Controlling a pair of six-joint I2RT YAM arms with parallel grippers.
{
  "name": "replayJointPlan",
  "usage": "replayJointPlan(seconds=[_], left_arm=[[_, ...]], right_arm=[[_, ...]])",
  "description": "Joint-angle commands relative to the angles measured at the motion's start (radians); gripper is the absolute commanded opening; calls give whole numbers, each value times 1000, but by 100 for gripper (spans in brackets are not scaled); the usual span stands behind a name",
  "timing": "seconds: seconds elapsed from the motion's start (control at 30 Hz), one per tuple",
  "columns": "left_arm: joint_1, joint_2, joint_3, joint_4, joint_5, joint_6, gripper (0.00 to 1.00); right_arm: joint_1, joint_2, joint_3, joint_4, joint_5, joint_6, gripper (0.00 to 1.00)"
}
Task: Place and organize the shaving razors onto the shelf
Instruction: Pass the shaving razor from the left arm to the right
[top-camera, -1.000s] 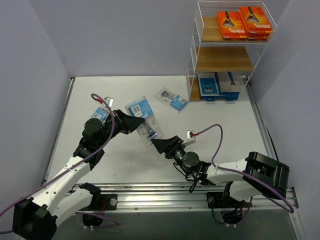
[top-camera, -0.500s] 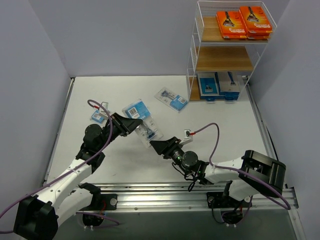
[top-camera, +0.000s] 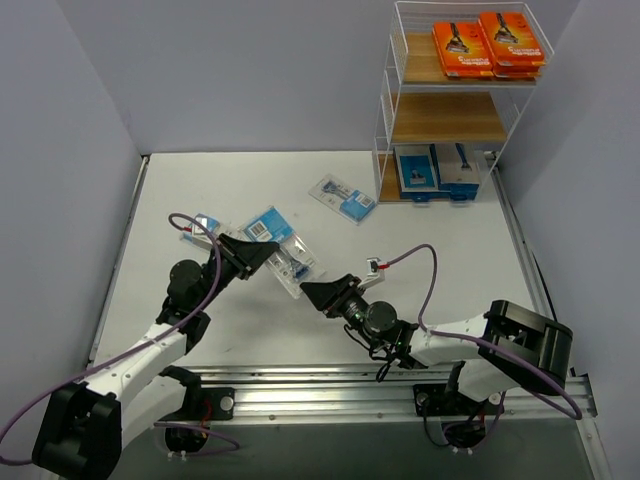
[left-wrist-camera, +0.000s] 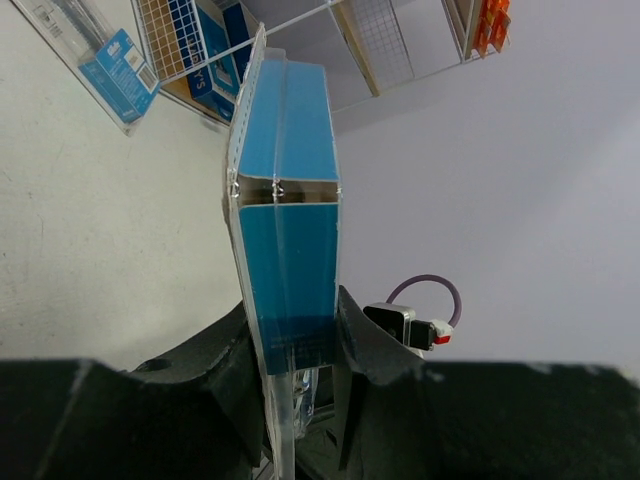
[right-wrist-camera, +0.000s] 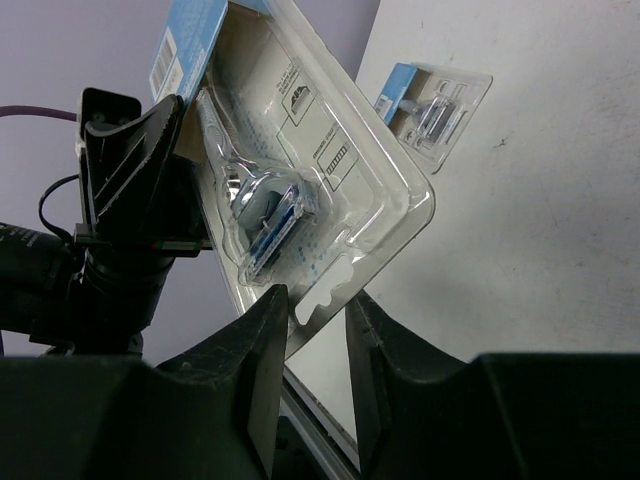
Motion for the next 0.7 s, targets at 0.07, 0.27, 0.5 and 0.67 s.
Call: replayJointPlan(seconds=[0.07, 0.27, 0.5, 0.67], left_arm=[[15, 19, -16, 249, 61, -146, 2], [52, 96, -36, 364, 119, -201, 2], [63, 156, -10, 371, 167, -192, 15], [66, 149, 2, 274, 180, -143, 28]], right_arm=[[1, 1, 40, 548, -42, -27, 22], [1, 0, 43, 568, -54, -17, 14], [-4, -8, 36, 582, -68, -19, 5], [-8, -42, 19, 564, -56, -28, 0]])
